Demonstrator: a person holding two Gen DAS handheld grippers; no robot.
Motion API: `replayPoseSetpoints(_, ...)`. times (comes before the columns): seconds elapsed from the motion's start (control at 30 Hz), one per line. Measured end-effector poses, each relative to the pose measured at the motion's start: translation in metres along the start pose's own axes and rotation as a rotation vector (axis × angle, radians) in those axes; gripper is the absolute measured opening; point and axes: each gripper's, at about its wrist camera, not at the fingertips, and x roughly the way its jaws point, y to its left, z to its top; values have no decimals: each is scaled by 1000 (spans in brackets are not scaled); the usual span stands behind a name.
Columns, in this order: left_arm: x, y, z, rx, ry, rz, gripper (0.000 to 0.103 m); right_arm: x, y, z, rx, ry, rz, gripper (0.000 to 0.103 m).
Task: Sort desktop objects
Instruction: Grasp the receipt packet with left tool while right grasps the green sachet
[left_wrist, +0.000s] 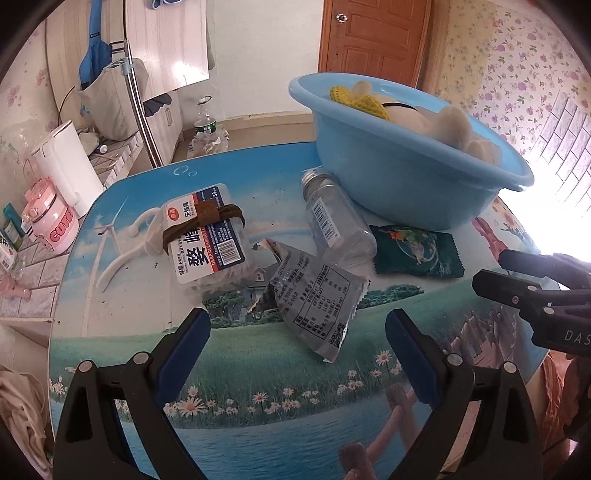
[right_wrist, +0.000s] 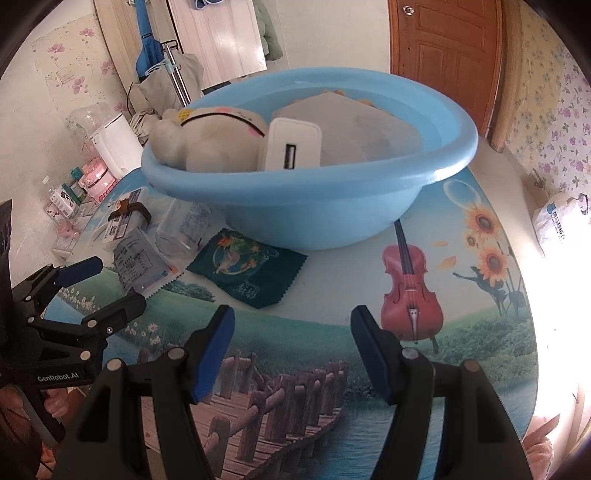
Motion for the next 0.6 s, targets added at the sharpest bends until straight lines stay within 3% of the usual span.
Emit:
replayPoseSetpoints(0.17, 5, 1, 2, -20, 3, -7, 93, 4, 2, 2, -2, 5, 13, 65)
replayPoseSetpoints(0.2, 4, 0, 2, -13, -8, -23, 70, 5, 2, 2, -2, 8, 15, 65)
replayPoseSetpoints(0.27, 6, -2, 1, 3, 11, -48, 38, 9, 4, 3, 0, 13, 23, 65)
replayPoseSetpoints(0.37, 2, 2, 0, -12, 3, -74, 31, 15, 10, 5, 2, 18, 39, 65)
replayPoseSetpoints(0.6, -8, 10, -11, -14, -1, -60, 30, 27, 30, 16, -9, -6, 38, 65)
